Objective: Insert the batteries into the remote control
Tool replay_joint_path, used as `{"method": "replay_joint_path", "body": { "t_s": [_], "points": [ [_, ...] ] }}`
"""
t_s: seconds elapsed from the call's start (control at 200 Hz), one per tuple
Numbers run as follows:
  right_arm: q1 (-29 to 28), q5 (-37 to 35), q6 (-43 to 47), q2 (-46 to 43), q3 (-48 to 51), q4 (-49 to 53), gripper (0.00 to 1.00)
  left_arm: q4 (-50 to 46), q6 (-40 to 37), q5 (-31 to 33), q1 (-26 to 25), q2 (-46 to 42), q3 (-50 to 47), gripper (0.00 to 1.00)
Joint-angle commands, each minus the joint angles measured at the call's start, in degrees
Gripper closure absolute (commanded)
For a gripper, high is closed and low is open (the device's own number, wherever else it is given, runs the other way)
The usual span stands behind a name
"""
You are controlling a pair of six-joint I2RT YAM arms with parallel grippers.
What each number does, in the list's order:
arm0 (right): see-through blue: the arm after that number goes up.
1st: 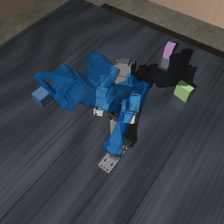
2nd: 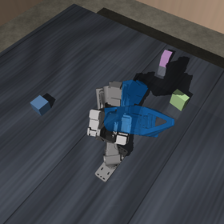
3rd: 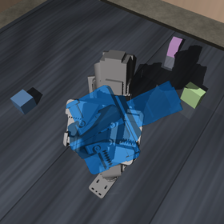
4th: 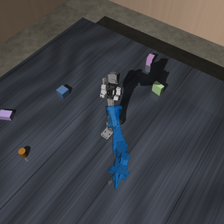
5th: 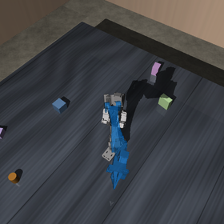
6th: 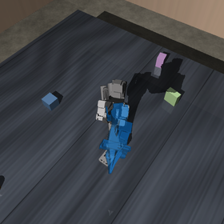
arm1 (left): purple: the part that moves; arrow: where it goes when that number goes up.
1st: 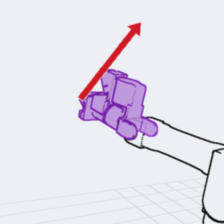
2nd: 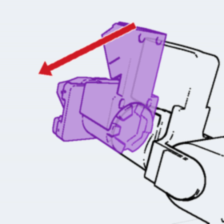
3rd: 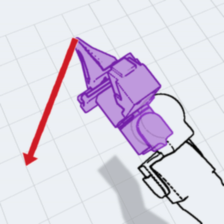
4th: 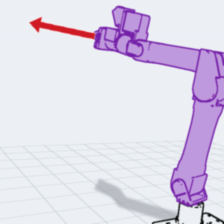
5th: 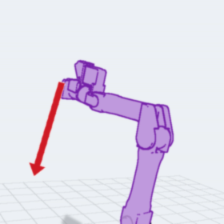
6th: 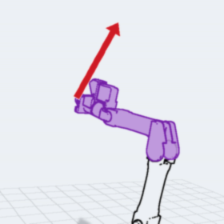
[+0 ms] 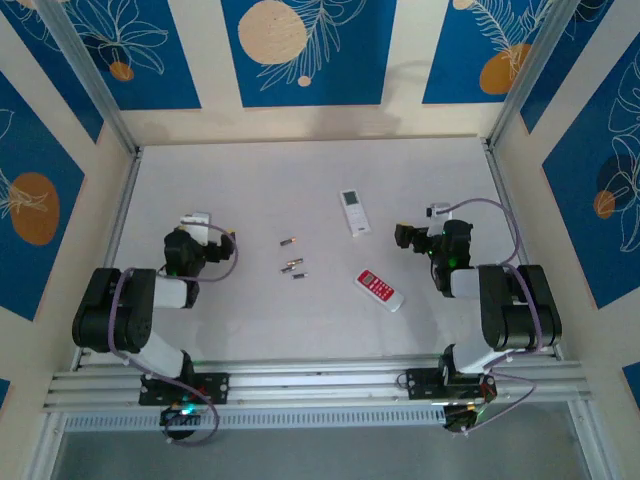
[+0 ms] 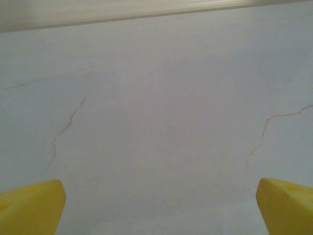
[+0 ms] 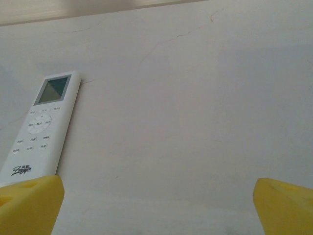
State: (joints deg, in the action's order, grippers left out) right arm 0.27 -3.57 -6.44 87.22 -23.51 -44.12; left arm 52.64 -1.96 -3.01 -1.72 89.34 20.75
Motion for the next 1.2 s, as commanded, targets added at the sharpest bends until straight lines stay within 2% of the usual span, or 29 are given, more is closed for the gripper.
{"method": "replay_joint_path", "body": {
  "t_s": [0.0,0.655,0.77,0.8,0.865,0.94,0.995,1.055,1.125,1.195],
  "points": [
    [-0.1,0.58,1.08,-0.19,-1.01,-0.6,0.01,0.26,-0.64,-1.31,-0.04,0.14,0.9,0.0],
    [0.08,0.94,1.01,-0.27,-1.01,-0.6,0.01,0.53,-0.51,-1.48,-0.04,0.07,0.73,0.0],
    [0.01,0.15,0.75,-0.93,-0.83,-0.59,0.01,1.42,0.63,1.85,-0.04,-0.15,0.06,0.0],
    [-0.49,-1.96,0.51,-2.94,-1.4,1.67,0.01,2.39,1.0,3.06,-0.04,-0.2,-0.37,0.0],
    [-1.86,-8.45,-1.18,-9.33,-4.62,14.08,0.01,5.02,1.51,4.77,-0.04,-1.65,-2.17,0.0],
    [-2.65,-11.36,-10.06,-16.7,-10.83,31.27,0.01,3.55,0.35,4.98,-0.72,-8.32,-4.23,0.0],
    [-2.84,-9.32,-17.47,-19.49,-16.4,44.77,0.01,-4.59,-1.12,7.32,-2.92,-16.09,-3.63,0.0],
    [-3.59,-5.15,-22.66,-19.92,-20.87,53.46,0.01,-17.89,1.51,6.63,-5.24,-24.96,0.08,0.0],
    [-6.07,-0.99,-23.52,-18.01,-24.71,58.9,0.01,-31.45,6.77,2.65,-8.08,-31.31,5.05,0.0],
    [-10.39,-1.2,-22.2,-14.09,-29.26,63.76,0.01,-40.78,11.13,-1.57,-12.26,-34.07,9.42,0.0]
  ]
}}
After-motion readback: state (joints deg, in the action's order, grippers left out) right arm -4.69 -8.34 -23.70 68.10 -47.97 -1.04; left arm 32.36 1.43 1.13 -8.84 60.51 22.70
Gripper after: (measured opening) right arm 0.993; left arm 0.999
